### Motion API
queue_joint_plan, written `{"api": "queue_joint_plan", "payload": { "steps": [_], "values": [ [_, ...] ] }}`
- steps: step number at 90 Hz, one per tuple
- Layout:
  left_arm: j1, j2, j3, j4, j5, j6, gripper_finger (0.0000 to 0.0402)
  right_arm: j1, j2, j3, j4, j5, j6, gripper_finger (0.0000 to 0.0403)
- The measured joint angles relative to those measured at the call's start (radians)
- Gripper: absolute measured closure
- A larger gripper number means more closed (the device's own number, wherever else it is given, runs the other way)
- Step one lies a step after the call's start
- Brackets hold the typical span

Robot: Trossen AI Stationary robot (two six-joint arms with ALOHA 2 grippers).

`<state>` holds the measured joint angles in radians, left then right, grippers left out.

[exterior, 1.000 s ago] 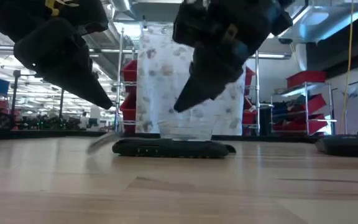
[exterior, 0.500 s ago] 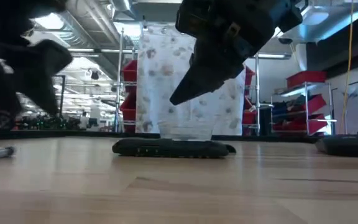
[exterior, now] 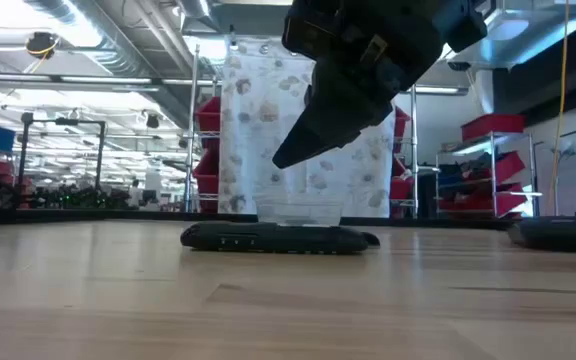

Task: Insert battery
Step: Insert the white battery into the remote control

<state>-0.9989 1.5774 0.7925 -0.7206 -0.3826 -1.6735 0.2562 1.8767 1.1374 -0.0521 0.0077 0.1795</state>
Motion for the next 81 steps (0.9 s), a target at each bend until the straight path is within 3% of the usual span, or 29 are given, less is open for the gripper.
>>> {"api": "queue_joint_plan", "payload": {
  "steps": [11,43,62,81],
  "values": [
    [0.005,0.042,0.0,0.03,-0.083,0.012,0.0284,0.0,0.0,0.0,0.0,0.0,0.0,0.0403],
    [0.105,0.1,-0.001,0.117,-0.297,0.24,0.0316,0.0,0.0,0.0,0.008,0.0,-0.005,0.0403],
    [0.14,0.076,0.0,0.026,-0.313,0.122,0.0316,-0.001,0.0,0.0,0.021,0.0,-0.027,0.0403],
    [0.143,0.075,-0.02,-0.086,-0.529,-0.027,0.0316,-0.001,0.002,0.0,0.091,0.0,-0.055,0.0403]
  ]
}}
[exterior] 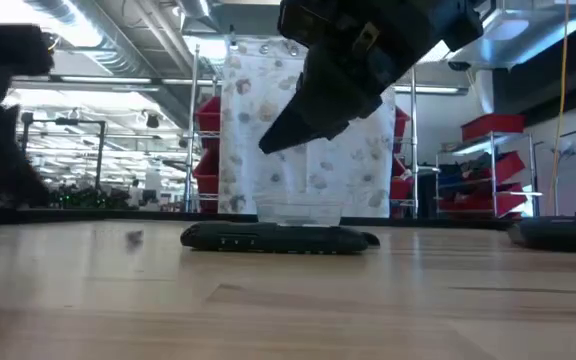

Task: Insert battery
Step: Insert the white battery into the remote control

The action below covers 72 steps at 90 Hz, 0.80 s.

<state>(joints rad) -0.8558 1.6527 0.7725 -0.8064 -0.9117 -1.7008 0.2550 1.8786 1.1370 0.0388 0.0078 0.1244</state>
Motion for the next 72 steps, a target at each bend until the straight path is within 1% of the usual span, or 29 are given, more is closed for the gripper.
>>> {"api": "queue_joint_plan", "payload": {
  "steps": [5,8,16,25,34,41,51,61,67,72],
  "values": [
    [0.017,0.0,-0.02,0.017,-0.051,-0.003,0.0316,-0.003,0.01,0.0,0.042,0.0,-0.024,0.0403],
    [0.031,0.0,-0.033,0.034,-0.064,0.003,0.0316,-0.009,0.015,0.0,0.058,-0.001,-0.044,0.0402],
    [0.068,0.0,-0.074,0.095,-0.059,0.04,0.0316,-0.034,0.037,0.015,0.084,0.0,-0.126,0.0397],
    [0.1,0.0,-0.113,0.2,-0.045,0.089,0.0316,-0.069,0.063,0.086,0.015,-0.004,-0.251,0.0375],
    [0.116,0.0,-0.128,0.276,-0.041,0.155,0.0316,-0.106,0.106,0.187,-0.122,-0.059,-0.435,0.0335],
    [0.122,-0.001,-0.128,0.301,-0.043,0.217,0.0316,-0.13,0.156,0.264,-0.236,-0.103,-0.617,0.0302],
    [0.126,-0.001,-0.128,0.309,-0.042,0.266,0.0316,-0.153,0.219,0.351,-0.385,-0.106,-0.929,0.0265],
    [0.126,-0.001,-0.128,0.323,-0.042,0.291,0.0316,-0.174,0.272,0.397,-0.47,-0.064,-1.165,0.0252],
    [0.126,-0.001,-0.128,0.324,-0.042,0.295,0.0316,-0.184,0.299,0.404,-0.47,-0.033,-1.239,0.0252],
    [0.126,-0.001,-0.128,0.325,-0.042,0.295,0.0316,-0.189,0.31,0.406,-0.47,-0.028,-1.292,0.0255]
  ]
}}
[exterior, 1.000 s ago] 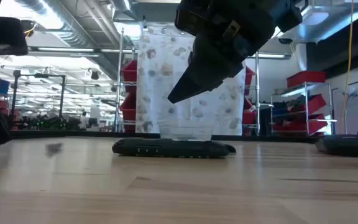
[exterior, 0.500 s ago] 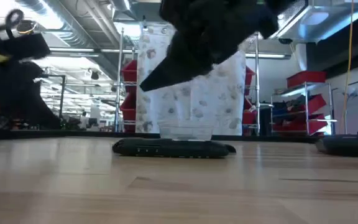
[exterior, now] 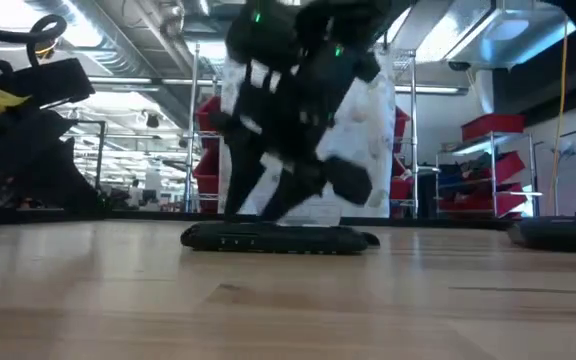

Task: Insert battery
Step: Insert the white battery into the remote control

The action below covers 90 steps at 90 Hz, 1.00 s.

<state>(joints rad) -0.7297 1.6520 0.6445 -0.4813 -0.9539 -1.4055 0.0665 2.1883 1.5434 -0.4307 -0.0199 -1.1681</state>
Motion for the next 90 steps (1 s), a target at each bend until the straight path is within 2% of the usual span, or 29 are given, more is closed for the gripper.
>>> {"api": "queue_joint_plan", "payload": {
  "steps": [11,25,54,67,78,90],
  "values": [
    [0.0,0.0,0.0,0.001,0.0,0.0,0.0316,-0.015,0.021,0.005,0.007,0.005,-0.068,0.0266],
    [0.0,0.0,0.0,0.005,0.0,0.0,0.0315,-0.033,0.043,0.006,-0.01,-0.025,-0.025,0.0293],
    [-0.001,0.0,0.0,0.03,0.0,0.025,0.0315,-0.051,0.057,0.009,-0.066,-0.157,0.342,0.039],
    [-0.001,0.0,0.0,0.031,0.0,0.024,0.0315,-0.049,0.056,0.006,-0.057,-0.137,0.596,0.0395],
    [-0.002,0.0,0.0,0.031,0.0,0.026,0.0315,-0.048,0.025,0.0,-0.074,-0.132,0.711,0.0398],
    [-0.003,0.0,0.0,0.035,0.0,0.026,0.0315,-0.047,-0.03,-0.01,-0.113,-0.209,0.828,0.0401]
  ]
}}
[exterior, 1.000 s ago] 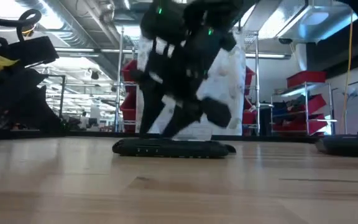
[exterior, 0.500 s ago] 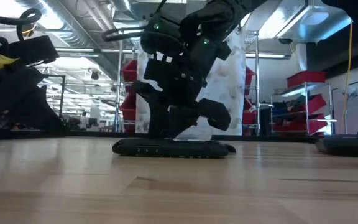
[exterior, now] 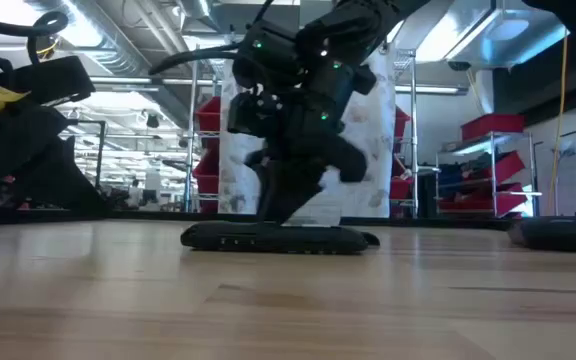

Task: Insert battery
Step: Insert the white battery into the remote control

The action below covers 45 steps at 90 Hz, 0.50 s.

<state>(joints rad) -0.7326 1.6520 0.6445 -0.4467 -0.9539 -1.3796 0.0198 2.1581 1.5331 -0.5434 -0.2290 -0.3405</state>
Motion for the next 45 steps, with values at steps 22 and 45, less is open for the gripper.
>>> {"api": "queue_joint_plan", "payload": {
  "steps": [22,45],
  "values": [
    [-0.015,0.0,0.0,0.032,0.0,0.0,0.0315,0.054,-0.14,-0.077,0.011,-0.038,0.213,0.0398],
    [-0.045,0.0,0.0,0.055,-0.008,0.001,0.0315,0.182,-0.242,-0.275,0.179,0.167,0.386,0.0401]
  ]
}}
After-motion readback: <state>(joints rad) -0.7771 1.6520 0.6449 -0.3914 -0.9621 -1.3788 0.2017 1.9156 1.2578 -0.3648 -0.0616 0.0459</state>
